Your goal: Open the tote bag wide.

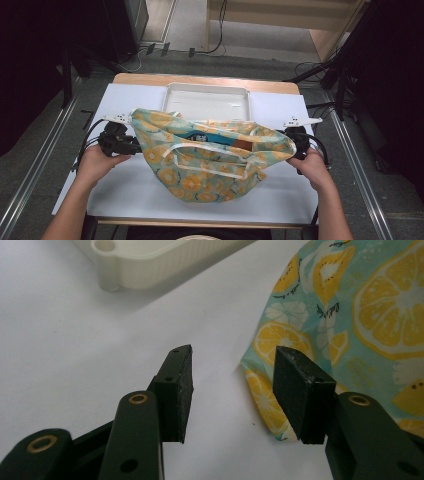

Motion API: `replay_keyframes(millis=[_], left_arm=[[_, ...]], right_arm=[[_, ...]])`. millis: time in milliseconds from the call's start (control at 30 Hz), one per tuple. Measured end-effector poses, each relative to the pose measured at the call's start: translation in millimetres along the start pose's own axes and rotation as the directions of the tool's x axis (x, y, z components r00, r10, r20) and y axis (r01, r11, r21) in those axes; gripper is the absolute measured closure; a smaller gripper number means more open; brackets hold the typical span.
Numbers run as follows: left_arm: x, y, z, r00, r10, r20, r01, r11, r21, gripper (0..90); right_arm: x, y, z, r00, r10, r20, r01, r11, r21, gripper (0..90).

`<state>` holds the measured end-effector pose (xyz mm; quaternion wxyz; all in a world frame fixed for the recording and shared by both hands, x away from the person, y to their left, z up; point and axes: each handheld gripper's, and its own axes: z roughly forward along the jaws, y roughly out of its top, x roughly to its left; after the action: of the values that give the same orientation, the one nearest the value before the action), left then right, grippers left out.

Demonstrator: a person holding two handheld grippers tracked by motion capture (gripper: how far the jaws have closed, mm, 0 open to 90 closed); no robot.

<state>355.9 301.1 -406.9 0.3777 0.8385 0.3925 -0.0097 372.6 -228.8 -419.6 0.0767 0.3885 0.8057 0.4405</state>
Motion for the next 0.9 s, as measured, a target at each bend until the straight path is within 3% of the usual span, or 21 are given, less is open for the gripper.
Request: replay_keyframes(millis=[233,900], left_arm=[[0.4,-3.5,-3.9,0.9999,-0.016,0.004,0.016,0.9999,-0.003,48.8],[-4.1,-2.5,-4.7,0.9991,0.035,0.025,-0.035,0.9994,0.002,39.6]], right_arm=[[4.1,6.5,-1.6,0.9987,-0.050,-0.014,0.050,0.999,-0.004,14.8],[5.6,11.9,1.8,0.9981,-0.055,-0.026,0.055,0.998,-0.006,29.5]])
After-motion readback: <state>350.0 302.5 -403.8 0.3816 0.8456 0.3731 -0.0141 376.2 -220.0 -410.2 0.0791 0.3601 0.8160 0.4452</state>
